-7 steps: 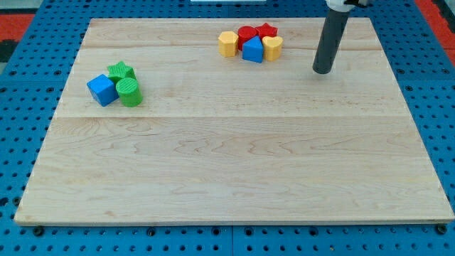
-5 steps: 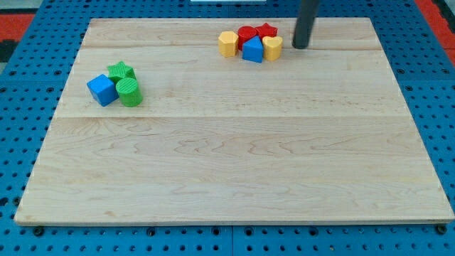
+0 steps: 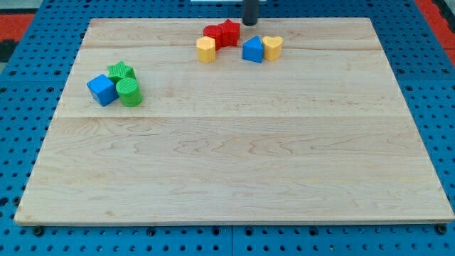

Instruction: Move the red blocks yellow blocks and the blue triangle slightly to the left

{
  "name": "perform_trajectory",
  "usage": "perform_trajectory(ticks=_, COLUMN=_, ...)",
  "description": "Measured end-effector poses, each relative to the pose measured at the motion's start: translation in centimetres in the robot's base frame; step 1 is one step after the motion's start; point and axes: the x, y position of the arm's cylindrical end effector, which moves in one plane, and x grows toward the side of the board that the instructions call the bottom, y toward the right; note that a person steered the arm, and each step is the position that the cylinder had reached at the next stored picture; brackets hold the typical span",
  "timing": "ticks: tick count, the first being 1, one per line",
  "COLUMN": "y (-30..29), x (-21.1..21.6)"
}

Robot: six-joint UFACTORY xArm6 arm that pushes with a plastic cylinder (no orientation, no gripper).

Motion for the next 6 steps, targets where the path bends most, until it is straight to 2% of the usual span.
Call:
perform_trajectory(ticks=1, y=-3.9, x=0.8)
perform_trajectory(ticks=2, y=-1.4, x=2.8)
perform_trajectory(ticks=3, y=-0.9, x=1.3)
perform_trajectory(ticks=4, y=6.0, x=2.2)
perform_trajectory(ticks=5, y=6.9, x=6.4)
perform_trajectory(ticks=6, y=1.5, x=6.5)
